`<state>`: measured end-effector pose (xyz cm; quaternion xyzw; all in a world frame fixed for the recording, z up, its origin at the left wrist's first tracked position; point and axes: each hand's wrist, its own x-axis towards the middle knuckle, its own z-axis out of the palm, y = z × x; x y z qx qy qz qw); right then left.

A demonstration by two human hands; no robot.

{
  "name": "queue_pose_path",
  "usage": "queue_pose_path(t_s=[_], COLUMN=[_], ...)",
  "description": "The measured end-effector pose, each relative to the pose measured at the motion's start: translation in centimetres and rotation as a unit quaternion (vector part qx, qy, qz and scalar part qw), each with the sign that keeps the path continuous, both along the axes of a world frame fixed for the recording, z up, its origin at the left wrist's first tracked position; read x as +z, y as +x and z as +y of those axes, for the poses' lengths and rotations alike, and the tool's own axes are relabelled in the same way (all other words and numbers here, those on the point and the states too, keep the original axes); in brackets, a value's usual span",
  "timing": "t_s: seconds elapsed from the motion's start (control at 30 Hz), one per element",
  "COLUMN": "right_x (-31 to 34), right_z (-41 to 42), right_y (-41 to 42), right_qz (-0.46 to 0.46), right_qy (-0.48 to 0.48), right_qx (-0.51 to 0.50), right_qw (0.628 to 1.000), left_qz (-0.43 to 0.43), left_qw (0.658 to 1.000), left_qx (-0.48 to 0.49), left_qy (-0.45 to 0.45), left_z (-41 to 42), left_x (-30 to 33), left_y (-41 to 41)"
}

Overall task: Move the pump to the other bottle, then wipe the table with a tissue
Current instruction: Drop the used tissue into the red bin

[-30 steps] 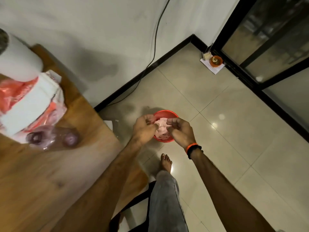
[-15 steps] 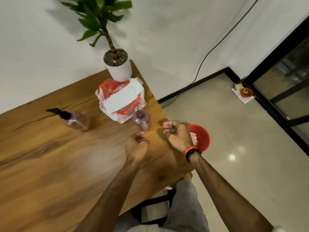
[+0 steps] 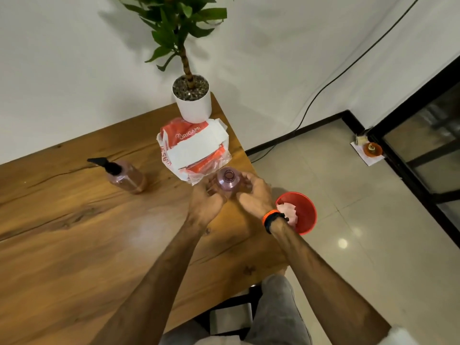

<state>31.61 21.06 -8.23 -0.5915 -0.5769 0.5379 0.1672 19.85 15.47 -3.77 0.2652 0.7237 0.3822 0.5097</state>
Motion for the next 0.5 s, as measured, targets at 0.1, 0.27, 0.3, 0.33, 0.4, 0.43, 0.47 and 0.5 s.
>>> queue_pose_path(t_s=[0.1, 0.27, 0.3, 0.33, 0.4, 0.43, 0.47, 0.5], right_x=[0.6, 0.8, 0.3, -0.2, -2.2, -3.4, -4.9, -6.3], right_z=[0.4, 2.3, 3.0, 3.6, 4.7, 5.1, 5.5, 5.8], right_y=[2.6, 9.4, 11.2, 12.7, 15.8, 17.1, 18.7, 19.9], right_qz=[0.012, 0.044, 0.046, 0.046, 0.043, 0.038, 0.031, 0.024], right_qy=[0.025, 0.048, 0.044, 0.040, 0.031, 0.028, 0.023, 0.017], right_qx=[-0.034, -0.123, -0.146, -0.166, -0.201, -0.214, -0.227, -0.237], right_qw=[0.999, 0.990, 0.987, 0.984, 0.978, 0.976, 0.973, 0.971], left_qz=[0.012, -0.004, -0.020, -0.032, -0.033, -0.033, -0.037, -0.033], left_qw=[1.000, 0.995, 0.995, 0.994, 0.991, 0.989, 0.987, 0.986], left_qx=[-0.012, -0.089, -0.098, -0.104, -0.132, -0.145, -0.156, -0.162], left_qy=[0.009, 0.035, 0.029, 0.020, 0.002, -0.008, -0.019, -0.034], left_z=[1.1, 5.4, 6.7, 7.7, 9.8, 10.7, 11.7, 12.4], left_x=[0.2, -0.6, -1.4, -2.2, -4.5, -5.9, -7.8, -9.2], left_y=[2.0, 7.9, 9.6, 11.0, 14.1, 15.5, 17.2, 18.4])
